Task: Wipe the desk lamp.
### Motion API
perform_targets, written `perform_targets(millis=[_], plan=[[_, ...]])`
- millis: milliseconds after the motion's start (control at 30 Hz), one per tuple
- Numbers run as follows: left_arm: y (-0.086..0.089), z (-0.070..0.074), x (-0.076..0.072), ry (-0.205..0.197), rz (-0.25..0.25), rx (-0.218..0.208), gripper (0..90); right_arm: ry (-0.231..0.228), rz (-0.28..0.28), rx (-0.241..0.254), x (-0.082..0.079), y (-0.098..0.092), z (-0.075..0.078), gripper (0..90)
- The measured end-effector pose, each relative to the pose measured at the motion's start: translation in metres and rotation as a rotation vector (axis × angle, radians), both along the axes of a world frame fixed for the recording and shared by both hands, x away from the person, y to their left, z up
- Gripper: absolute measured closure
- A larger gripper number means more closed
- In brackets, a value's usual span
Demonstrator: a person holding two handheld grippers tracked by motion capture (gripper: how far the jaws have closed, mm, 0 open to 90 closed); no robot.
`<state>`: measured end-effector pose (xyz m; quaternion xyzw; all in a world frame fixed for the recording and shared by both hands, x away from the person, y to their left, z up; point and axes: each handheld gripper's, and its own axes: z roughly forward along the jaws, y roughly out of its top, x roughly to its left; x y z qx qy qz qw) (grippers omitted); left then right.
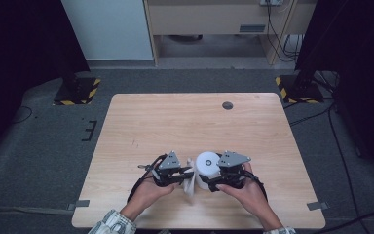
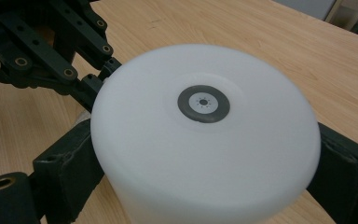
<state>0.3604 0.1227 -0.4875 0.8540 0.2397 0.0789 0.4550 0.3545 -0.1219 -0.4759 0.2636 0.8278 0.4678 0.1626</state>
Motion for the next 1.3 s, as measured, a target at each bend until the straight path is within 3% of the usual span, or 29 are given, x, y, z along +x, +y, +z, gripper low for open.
perform_targets(millis=[167, 267, 333, 400, 533, 567, 600, 633, 733, 800, 833, 867, 900, 1000, 1067, 1100, 1200, 1233, 1267, 1300], plan=[[0.003, 0.013, -0.004, -0.011, -0.008, -0.066, 76.1, 0.0, -0.005, -0.001, 0.001, -0.001, 0.0, 8.6], [0.003, 0.012, -0.006, -0.005, -0.011, -0.069, 76.1, 0.0, -0.006, -0.002, 0.002, -0.001, 0.0, 8.6], [0.0, 0.009, -0.009, -0.001, -0.02, -0.051, 76.1, -0.001, -0.01, -0.003, 0.002, -0.002, 0.0, 8.6], [-0.005, 0.003, -0.012, -0.011, -0.031, 0.006, 76.1, -0.001, -0.013, -0.004, 0.002, -0.002, 0.0, 8.6], [-0.005, 0.0, -0.01, -0.01, -0.031, 0.007, 76.2, -0.002, -0.017, -0.004, 0.002, -0.003, 0.0, 8.6], [-0.003, 0.005, -0.01, -0.03, -0.023, -0.028, 76.2, -0.001, -0.018, -0.003, 0.002, -0.003, 0.0, 8.6], [-0.003, 0.005, -0.01, -0.03, -0.023, -0.028, 76.2, -0.001, -0.018, -0.003, 0.002, -0.003, 0.0, 8.6], [0.0, 0.012, -0.012, -0.047, -0.023, -0.077, 76.2, -0.002, -0.018, -0.004, 0.002, -0.003, 0.0, 8.6], [0.001, 0.015, -0.012, -0.049, -0.032, -0.086, 76.2, 0.0, -0.018, -0.003, 0.002, -0.003, 0.0, 8.6], [-0.001, 0.01, -0.01, -0.029, -0.04, -0.066, 76.2, 0.0, -0.018, -0.003, 0.002, -0.003, 0.0, 8.6], [-0.004, -0.001, -0.009, -0.008, -0.044, -0.012, 76.1, 0.0, -0.018, -0.003, 0.002, -0.003, 0.0, 8.6], [-0.004, -0.001, -0.009, -0.008, -0.044, -0.012, 76.1, 0.0, -0.018, -0.003, 0.002, -0.003, 0.0, 8.6], [-0.007, -0.009, -0.008, 0.008, -0.047, 0.029, 76.1, -0.001, -0.018, -0.004, 0.002, -0.003, 0.0, 8.6], [-0.007, -0.008, -0.006, 0.0, -0.041, 0.027, 76.1, 0.0, -0.021, -0.005, 0.002, -0.003, 0.0, 8.6], [-0.005, -0.002, -0.006, -0.021, -0.026, -0.006, 76.1, -0.001, -0.023, -0.004, 0.002, -0.003, 0.0, 8.6], [-0.001, 0.005, -0.007, -0.037, -0.015, -0.052, 76.1, 0.0, -0.022, -0.005, 0.003, -0.003, 0.0, 8.6], [-0.001, 0.007, -0.008, -0.039, -0.016, -0.055, 76.1, 0.001, -0.027, -0.003, 0.003, -0.002, 0.0, 8.6], [-0.004, 0.001, -0.008, -0.018, -0.022, -0.02, 76.1, -0.001, -0.037, -0.002, 0.004, -0.001, 0.0, 8.5], [-0.004, 0.001, -0.008, -0.018, -0.022, -0.02, 76.1, -0.001, -0.037, -0.002, 0.004, -0.001, 0.0, 8.5], [-0.01, -0.009, -0.008, 0.01, -0.036, 0.043, 76.0, -0.003, -0.049, -0.001, 0.005, 0.001, 0.0, 8.4]])
